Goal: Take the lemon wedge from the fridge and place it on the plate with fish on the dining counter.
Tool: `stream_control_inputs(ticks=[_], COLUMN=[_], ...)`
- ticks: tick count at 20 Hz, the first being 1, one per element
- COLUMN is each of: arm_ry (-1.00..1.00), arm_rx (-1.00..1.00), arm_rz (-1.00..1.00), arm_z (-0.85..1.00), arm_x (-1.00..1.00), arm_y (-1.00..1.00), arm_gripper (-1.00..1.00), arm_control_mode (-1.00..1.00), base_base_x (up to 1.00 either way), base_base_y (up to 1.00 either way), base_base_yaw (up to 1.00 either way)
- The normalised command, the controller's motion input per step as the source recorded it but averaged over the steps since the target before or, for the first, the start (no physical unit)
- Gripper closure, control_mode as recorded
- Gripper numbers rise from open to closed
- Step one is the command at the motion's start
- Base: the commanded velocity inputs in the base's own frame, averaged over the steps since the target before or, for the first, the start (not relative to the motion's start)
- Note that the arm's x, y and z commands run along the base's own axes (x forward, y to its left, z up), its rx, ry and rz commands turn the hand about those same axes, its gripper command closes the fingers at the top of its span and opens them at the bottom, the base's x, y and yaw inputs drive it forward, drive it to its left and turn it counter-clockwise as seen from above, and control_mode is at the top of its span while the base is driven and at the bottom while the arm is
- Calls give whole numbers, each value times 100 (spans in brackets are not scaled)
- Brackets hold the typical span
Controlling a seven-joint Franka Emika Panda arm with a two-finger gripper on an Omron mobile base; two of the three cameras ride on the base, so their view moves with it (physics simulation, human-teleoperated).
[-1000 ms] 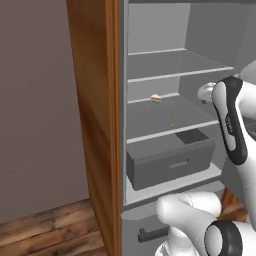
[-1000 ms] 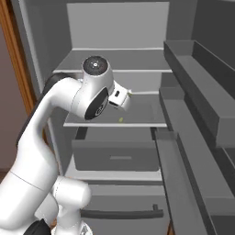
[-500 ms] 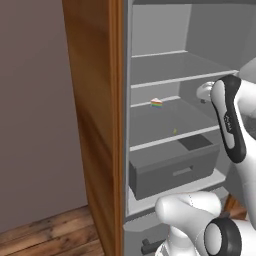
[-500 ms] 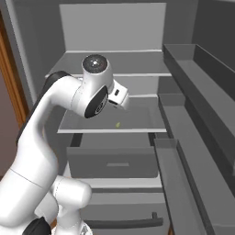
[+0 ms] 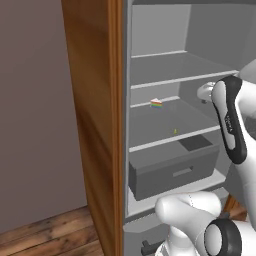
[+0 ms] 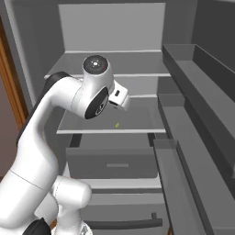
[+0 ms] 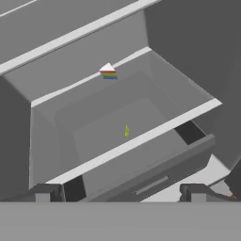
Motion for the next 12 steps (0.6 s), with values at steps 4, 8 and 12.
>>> stream_control_inputs(ticks=[4,8,12], arm_ry=[0,0,3], arm_rx=[0,0,-4], arm_rz=[0,0,0], arm_z=[0,0,-18], arm_x=[0,0,24], arm_y=[0,0,1], arm_gripper=[-100,-100,-100], arm_control_mode=[100,100,-100], base_base_x=[60,54,23], base_base_y=[0,0,0], base_base_yaw=[0,0,0])
